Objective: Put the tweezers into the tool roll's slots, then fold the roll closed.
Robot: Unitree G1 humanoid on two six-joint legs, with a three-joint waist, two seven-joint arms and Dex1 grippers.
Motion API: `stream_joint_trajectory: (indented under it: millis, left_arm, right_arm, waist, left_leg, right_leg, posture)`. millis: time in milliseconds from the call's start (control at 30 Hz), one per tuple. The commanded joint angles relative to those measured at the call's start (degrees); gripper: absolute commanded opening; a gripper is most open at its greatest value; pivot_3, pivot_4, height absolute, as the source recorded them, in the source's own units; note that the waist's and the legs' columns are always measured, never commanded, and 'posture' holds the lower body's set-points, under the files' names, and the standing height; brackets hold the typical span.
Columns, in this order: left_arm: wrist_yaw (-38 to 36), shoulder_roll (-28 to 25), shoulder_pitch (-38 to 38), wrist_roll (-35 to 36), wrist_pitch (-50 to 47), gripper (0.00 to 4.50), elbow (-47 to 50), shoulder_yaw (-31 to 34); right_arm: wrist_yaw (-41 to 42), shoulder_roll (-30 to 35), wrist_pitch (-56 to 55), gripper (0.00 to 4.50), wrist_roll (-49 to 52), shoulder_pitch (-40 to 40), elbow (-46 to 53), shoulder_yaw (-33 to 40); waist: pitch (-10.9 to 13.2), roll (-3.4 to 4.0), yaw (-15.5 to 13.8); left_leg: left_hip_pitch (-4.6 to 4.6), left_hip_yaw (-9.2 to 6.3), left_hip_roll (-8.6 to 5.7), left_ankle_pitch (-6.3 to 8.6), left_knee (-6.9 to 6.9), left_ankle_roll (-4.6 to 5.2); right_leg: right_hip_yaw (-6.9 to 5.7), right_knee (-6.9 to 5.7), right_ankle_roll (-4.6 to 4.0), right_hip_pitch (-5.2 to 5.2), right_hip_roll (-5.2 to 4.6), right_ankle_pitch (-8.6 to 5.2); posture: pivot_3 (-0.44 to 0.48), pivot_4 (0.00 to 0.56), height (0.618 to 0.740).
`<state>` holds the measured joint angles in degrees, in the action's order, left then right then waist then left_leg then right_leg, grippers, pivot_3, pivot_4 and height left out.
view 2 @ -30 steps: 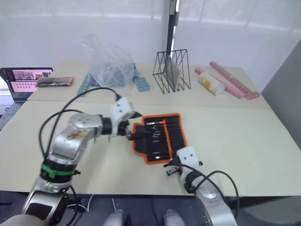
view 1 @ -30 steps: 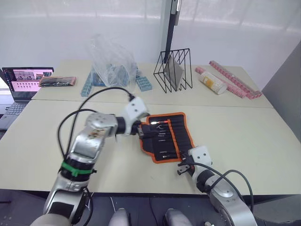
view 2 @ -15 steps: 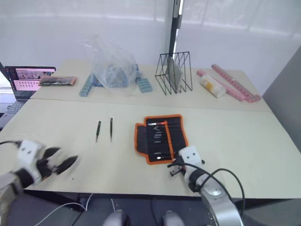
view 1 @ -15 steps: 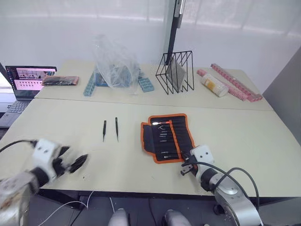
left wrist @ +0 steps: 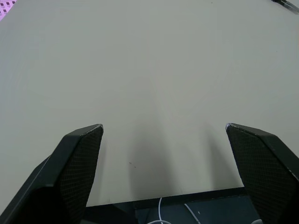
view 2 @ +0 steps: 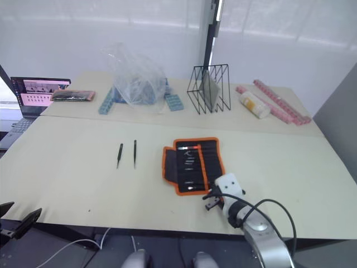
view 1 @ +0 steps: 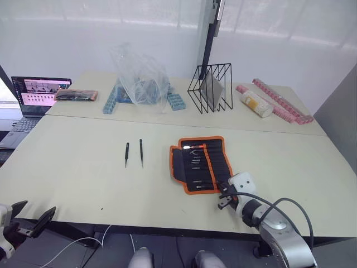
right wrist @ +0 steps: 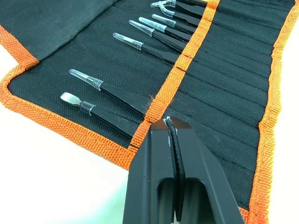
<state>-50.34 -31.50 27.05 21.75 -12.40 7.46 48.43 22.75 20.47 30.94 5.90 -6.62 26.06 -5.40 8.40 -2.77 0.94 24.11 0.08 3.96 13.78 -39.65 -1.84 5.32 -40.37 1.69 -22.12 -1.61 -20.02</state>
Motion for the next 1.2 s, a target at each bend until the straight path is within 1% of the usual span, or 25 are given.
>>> stream_joint_trajectory:
  millis: [33, 167, 267, 300, 367, 433, 467, 600, 700, 800, 900, 967, 1100, 1200]
  left_arm:
    - [-1.16, -1.05, 0.15, 2.13, 2.30, 4.47, -0.90, -0.31]
    - [-1.33, -0.87, -0.82, 3.18, 2.40, 4.47, -0.68, -3.04]
    - [0.96, 0.38, -2.79, 3.61, 0.52, 4.47, 2.26, -7.49]
    - [3.30, 1.51, -4.39, 3.04, -1.01, 4.47, 4.72, -10.83]
    - [7.42, 3.29, -6.91, 2.27, -3.73, 4.47, 8.12, -15.46]
    - [10.78, 4.54, -9.40, 1.59, -5.84, 4.47, 9.91, -18.88]
    - [11.61, 4.84, -10.30, 1.51, -6.53, 4.47, 10.45, -20.18]
    - [20.18, 6.79, -16.95, -1.67, -11.06, 4.47, 11.42, -25.85]
    - [27.60, 9.18, -22.75, -5.31, -15.54, 4.47, 11.46, -30.70]
    - [30.84, 10.83, -25.91, -7.04, -18.33, 4.47, 11.97, -34.65]
    - [35.37, 13.28, -29.68, -7.93, -23.60, 4.47, 11.50, -37.46]
    - [39.41, 15.11, -31.74, -9.91, -26.98, 4.47, 11.51, -39.22]
    - [45.52, 18.19, -34.46, -12.51, -30.96, 4.47, 10.65, -39.53]
    - [47.49, 19.15, -35.69, -13.69, -31.40, 4.47, 10.27, -39.43]
  right_arm:
    - [0.22, 0.54, 2.28, 0.00, -0.24, -1.41, -3.28, -1.09]
    - [0.09, 0.54, 2.42, 0.00, -0.21, -1.56, -3.12, -1.08]
    - [-0.01, 0.54, 2.39, 0.00, -0.17, -1.50, -3.25, -0.86]
    - [-0.04, 0.48, 2.37, 0.00, -0.18, -1.29, -3.40, -0.89]
    - [-0.12, 0.34, 2.37, 0.00, -0.23, -0.93, -3.63, -1.05]
    - [-0.27, 0.17, 2.36, 0.00, -0.35, -0.46, -3.86, -1.34]
    - [-0.33, 0.12, 2.35, 0.00, -0.38, -0.22, -4.03, -1.44]
    - [-0.42, -0.02, 2.10, 0.00, -0.46, 0.55, -4.47, -1.67]
    - [-0.59, -0.18, 1.93, 0.00, -0.48, 1.03, -4.88, -1.54]
    - [-0.77, -0.32, 2.02, 0.00, -0.50, 1.26, -4.86, -1.52]
    - [-0.84, -0.44, 2.24, 0.00, -0.56, 1.32, -4.57, -1.63]
    - [-0.88, -0.50, 2.35, 0.00, -0.54, 1.24, -4.31, -1.67]
    - [-1.04, -0.67, 2.44, 0.00, -0.56, 1.40, -4.33, -1.68]
    - [-1.22, -0.82, 2.46, 0.00, -0.59, 1.59, -4.38, -1.60]
  waist:
    - [0.00, 0.00, 0.01]
    - [0.00, 0.00, -0.01]
    - [0.00, 0.00, -0.04]
    - [0.00, 0.00, -0.10]
    - [-0.02, -0.02, -0.18]
    - [-0.05, -0.07, -0.04]
    - [-0.06, -0.08, 0.16]
    - [-0.07, -0.06, 0.59]
    - [-0.08, -0.09, 0.62]
    - [-0.09, -0.10, 0.81]
    - [-0.10, -0.10, 0.86]
    - [-0.13, -0.09, 0.74]
    - [-0.18, 0.06, 0.77]
    - [-0.21, 0.17, 0.88]
  left_leg:
    - [0.00, 0.00, 0.00, 0.00, 0.00, 0.00]
    - [0.00, 0.00, 0.00, 0.00, 0.00, 0.00]
    - [0.00, 0.00, 0.00, 0.00, 0.00, 0.00]
    - [0.00, 0.00, 0.00, 0.00, 0.00, 0.00]
    - [-0.01, -0.02, -0.03, 0.00, -0.01, 0.00]
    - [-0.01, -0.02, -0.01, 0.00, -0.05, 0.00]
    - [-0.01, -0.02, 0.00, 0.00, -0.04, 0.00]
    - [0.03, -0.05, 0.02, -0.01, 0.00, 0.01]
    - [0.00, -0.06, -0.02, -0.01, -0.02, 0.01]
    - [-0.02, -0.07, -0.02, -0.01, -0.04, 0.01]
    - [-0.03, -0.09, -0.02, -0.01, -0.03, 0.01]
    - [-0.05, -0.11, -0.03, -0.01, -0.05, 0.01]
    - [-0.46, -0.11, -0.07, 0.00, -0.01, 0.01]
    - [-0.54, -0.12, -0.07, 0.00, 0.01, 0.00]
  right_leg:
    - [0.00, 0.00, 0.00, 0.00, 0.00, 0.00]
    - [0.00, 0.00, 0.00, 0.00, 0.00, 0.00]
    - [0.00, 0.01, 0.00, 0.00, 0.01, 0.00]
    - [0.00, 0.01, 0.00, 0.01, 0.01, 0.00]
    - [0.00, 0.03, 0.03, 0.08, -0.01, 0.02]
    - [0.02, 0.03, 0.05, 0.11, 0.04, 0.05]
    - [0.02, 0.02, 0.05, 0.14, 0.07, 0.05]
    - [0.06, -0.07, 0.02, 0.22, 0.16, 0.07]
    - [0.05, -0.06, 0.04, 0.28, 0.14, 0.08]
    - [0.06, -0.06, 0.06, 0.32, 0.15, 0.09]
    - [0.05, -0.07, 0.06, 0.35, 0.16, 0.09]
    - [0.04, -0.07, 0.07, 0.41, 0.17, 0.10]
    - [0.04, 0.10, 0.11, 0.88, 0.14, 0.10]
    - [0.04, 0.11, 0.11, 0.93, 0.16, 0.10]
  posture:
    - [0.000, 0.150, 0.684]
    - [0.000, 0.150, 0.684]
    - [0.000, 0.150, 0.684]
    - [0.000, 0.150, 0.684]
    - [0.000, 0.150, 0.684]
    - [0.000, 0.150, 0.684]
    - [0.000, 0.150, 0.684]
    - [0.000, 0.150, 0.684]
    - [0.000, 0.150, 0.684]
    - [0.000, 0.150, 0.684]
    - [0.000, 0.150, 0.684]
    - [0.000, 0.150, 0.684]
    - [0.000, 0.150, 0.684]
    - [0.000, 0.150, 0.684]
